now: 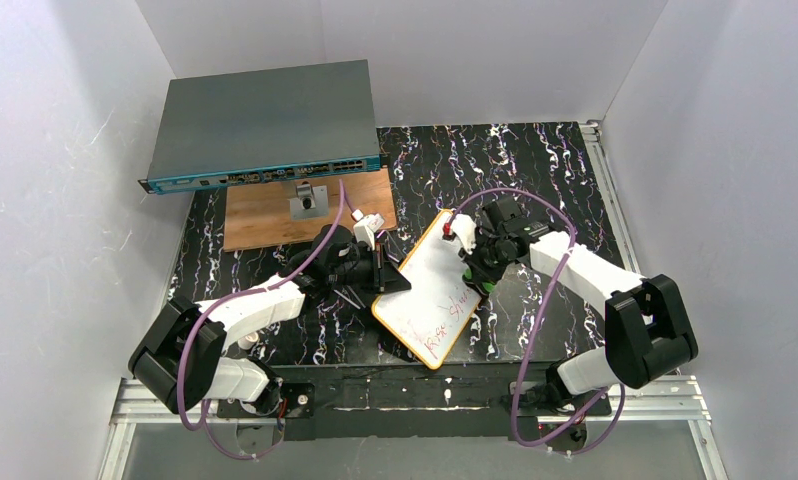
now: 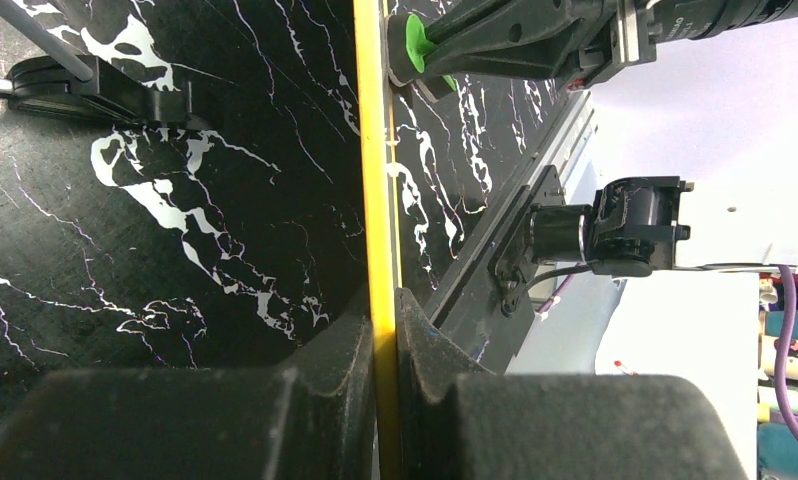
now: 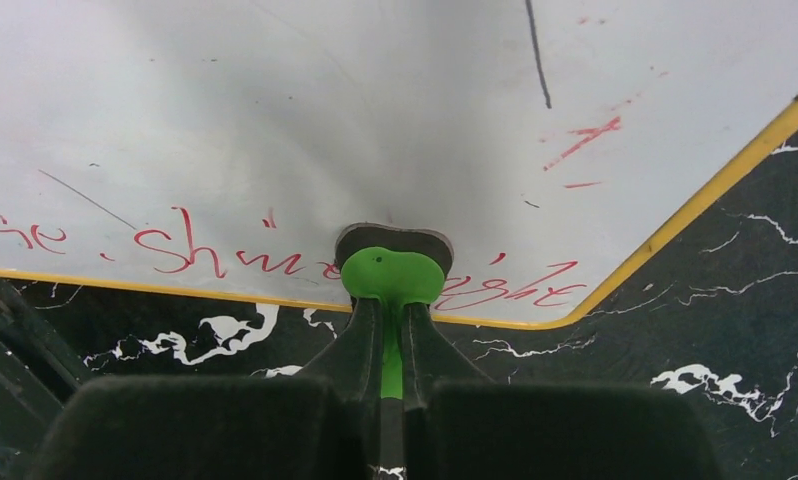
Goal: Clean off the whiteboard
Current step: Erase the whiteboard at the center of the board.
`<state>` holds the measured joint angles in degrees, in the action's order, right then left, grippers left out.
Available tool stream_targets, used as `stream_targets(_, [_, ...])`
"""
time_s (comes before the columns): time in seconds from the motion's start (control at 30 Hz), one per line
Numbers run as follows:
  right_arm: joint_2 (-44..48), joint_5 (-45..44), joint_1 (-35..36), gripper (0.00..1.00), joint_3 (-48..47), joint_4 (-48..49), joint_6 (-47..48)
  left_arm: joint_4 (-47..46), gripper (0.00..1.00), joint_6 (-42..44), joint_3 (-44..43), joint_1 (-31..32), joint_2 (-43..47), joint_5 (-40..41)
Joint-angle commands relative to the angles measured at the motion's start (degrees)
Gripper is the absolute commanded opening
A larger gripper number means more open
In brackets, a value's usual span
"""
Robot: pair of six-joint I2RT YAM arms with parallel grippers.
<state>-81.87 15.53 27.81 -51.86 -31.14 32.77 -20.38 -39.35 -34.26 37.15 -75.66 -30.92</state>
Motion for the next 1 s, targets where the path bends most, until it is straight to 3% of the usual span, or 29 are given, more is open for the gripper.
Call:
stream_targets(0.0, [-1.5,-2.6,-1.1,0.01,-0.9,3.2,-5.1,-1.7,0.0,4.0,-1.5,0.3,1.8,-1.0])
stream_targets(0.2, [0.1,-7.2,-5.0,0.01,0.6,5.3,-6.5,-1.5,0.0,3.8,-1.9,0.3,1.4,-1.2])
stream_targets(0.57, [0.2,8.8,1.8,0.01,-0.1,-2.2,-0.9,-1.2,0.0,3.9,-2.0,0.3,1.8,-0.7])
stream_targets(0.8, [-0.5,0.9,-5.3,0.01,-0.9,3.4,-6.8,-1.9,0.0,3.8,-1.2,0.3,1.8,-0.8])
stream_targets(0.97, [-0.9,0.0,-5.9,0.01,-0.2,3.3,-6.0,-2.1,0.0,3.9,-1.6,0.3,1.7,-1.2])
